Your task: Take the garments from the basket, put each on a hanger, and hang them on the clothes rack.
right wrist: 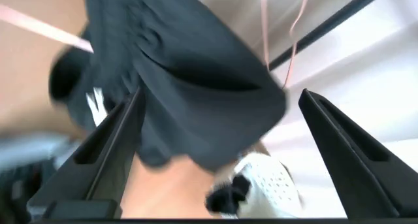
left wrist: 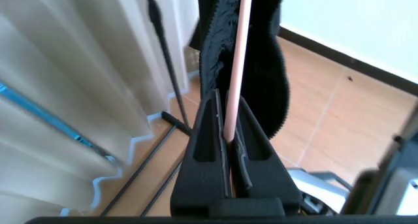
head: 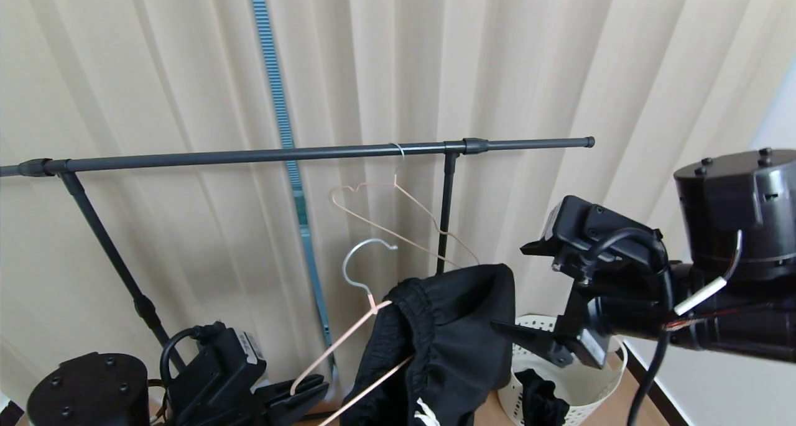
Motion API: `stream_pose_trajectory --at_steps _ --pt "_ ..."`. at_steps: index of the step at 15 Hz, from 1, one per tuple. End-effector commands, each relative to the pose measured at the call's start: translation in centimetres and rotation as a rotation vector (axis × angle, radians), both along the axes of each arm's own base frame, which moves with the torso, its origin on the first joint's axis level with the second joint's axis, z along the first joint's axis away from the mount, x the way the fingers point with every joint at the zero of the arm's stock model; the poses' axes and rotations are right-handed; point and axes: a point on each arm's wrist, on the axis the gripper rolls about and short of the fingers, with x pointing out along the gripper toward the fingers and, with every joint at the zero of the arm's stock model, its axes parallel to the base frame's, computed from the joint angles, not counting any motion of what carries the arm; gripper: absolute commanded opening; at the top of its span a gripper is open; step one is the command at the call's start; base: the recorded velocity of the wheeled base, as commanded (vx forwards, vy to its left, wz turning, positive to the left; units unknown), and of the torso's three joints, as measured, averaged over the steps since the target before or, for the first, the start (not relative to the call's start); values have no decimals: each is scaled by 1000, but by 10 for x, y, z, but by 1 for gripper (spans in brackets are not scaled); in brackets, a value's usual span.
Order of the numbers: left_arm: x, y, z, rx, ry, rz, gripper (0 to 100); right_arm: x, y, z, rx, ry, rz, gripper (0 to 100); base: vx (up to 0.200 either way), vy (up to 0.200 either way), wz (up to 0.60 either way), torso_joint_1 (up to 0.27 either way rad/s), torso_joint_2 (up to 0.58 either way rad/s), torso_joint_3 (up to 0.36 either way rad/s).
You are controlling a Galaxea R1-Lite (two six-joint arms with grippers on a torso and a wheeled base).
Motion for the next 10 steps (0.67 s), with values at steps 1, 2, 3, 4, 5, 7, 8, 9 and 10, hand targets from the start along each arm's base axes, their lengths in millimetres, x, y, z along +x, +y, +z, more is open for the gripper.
stream_pose_trajectory --at_steps 1,2,3,4,5,7,8,9,10 --pt "-6 -2 -2 20 -7 -41 0 29 -32 43 -87 75 157 100 0 0 0 0 0 0" --pt "-7 -4 -2 43 -32 -71 0 45 -36 42 -157 156 269 100 0 0 0 0 0 0" --pt "-8 -5 -2 46 -39 -78 0 58 -38 36 -199 191 352 100 0 0 0 0 0 0" --pt "-9 -5 -1 44 -43 -81 0 70 -38 26 -214 240 412 100 0 0 0 0 0 0" --pt "-9 -4 0 41 -47 -81 0 73 -36 23 -206 265 421 100 0 0 0 0 0 0" --pt "-10 -4 3 30 -60 -84 0 78 -18 16 -145 301 511 100 0 0 0 0 0 0" --pt "-10 -4 3 31 -60 -82 0 77 -10 15 -124 306 550 100 0 0 0 0 0 0" --pt "-11 -4 3 31 -60 -87 0 80 -5 11 -114 318 565 100 0 0 0 0 0 0" --pt "-12 -5 3 30 -62 -95 0 85 -2 7 -103 334 569 100 0 0 0 0 0 0"
